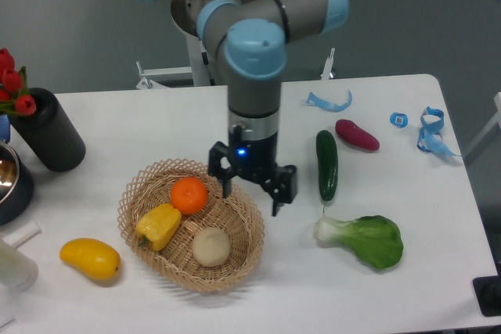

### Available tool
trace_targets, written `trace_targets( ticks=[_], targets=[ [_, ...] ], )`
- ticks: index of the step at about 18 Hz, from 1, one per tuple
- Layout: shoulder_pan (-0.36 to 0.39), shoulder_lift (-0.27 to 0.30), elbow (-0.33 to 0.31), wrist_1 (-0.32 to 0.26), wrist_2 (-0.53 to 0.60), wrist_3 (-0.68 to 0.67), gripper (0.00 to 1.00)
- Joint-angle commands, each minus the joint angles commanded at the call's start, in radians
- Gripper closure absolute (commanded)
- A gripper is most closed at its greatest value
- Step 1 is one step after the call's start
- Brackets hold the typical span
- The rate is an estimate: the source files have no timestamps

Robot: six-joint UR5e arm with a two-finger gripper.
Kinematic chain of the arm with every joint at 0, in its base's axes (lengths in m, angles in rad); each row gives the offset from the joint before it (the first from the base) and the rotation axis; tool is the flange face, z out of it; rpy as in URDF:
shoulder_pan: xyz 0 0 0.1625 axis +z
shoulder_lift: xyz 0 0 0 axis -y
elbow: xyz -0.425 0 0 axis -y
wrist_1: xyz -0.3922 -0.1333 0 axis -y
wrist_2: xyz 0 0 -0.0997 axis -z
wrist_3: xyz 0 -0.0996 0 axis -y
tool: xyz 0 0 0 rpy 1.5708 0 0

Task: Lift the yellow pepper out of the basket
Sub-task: 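Move the open gripper over the basket toward the yellow bell pepper, then lower the gripper onto the yellow pepper and close on it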

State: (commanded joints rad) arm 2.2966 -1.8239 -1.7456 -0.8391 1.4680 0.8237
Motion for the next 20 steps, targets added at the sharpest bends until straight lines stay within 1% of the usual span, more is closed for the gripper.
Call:
trace_targets(
  ticks=[5, 9, 15, 18, 20],
  targets=[
    [-0.078, -0.018, -0.037, 0.006, -0.001, 0.011, 0.0],
    [-0.131, -0.052, -0.04, 0.008, -0.001, 0.002, 0.0],
    [-0.154, -0.11, -0.028, 0.011, -0.006, 0.0, 0.0],
    [-0.155, -0.13, -0.029, 0.038, -0.008, -0.002, 0.0],
    [-0.16, -0.141, -0.029, 0.038, -0.008, -0.002, 0.0]
  ],
)
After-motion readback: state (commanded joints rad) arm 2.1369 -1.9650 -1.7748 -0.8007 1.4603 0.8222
